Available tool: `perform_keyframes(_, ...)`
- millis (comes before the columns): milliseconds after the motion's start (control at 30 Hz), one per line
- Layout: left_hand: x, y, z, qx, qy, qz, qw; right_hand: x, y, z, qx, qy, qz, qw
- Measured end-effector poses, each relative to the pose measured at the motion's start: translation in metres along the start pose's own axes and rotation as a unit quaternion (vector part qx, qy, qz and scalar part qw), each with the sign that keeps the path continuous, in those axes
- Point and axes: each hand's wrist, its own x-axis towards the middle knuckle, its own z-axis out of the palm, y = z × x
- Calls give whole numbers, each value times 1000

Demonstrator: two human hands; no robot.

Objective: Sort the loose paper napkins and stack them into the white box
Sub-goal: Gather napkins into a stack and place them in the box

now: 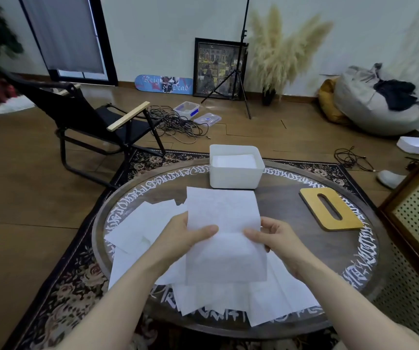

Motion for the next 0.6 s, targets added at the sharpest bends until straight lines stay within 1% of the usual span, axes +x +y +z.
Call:
perform_keyframes(33,-1,-2,0,10,-18,-7,1000,1,1,-2,10,7,0,1000)
perform_keyframes(100,-2,-3,-1,29,-27,-9,999,3,1,-5,25,12,0,1000)
perform_keyframes(233,-3,-2,-7,75,-28,11,997,7,1,-8,28,15,7,999)
perform_keyframes(333,-2,-2,-8,101,-12,2,995,7,2,-13,-7,22,2,1000)
perform_keyframes(400,-1,0,-7,68,3,-14,998,5,2,-16,-23,21,3,1000)
perform_keyframes(500,0,4,-3,-6,1,-49,999,3,2,-17,-27,7,15,999)
perform_keyframes(600,1,3,3,-17,-17,-94,995,1,3,-16,-45,-16,17,999)
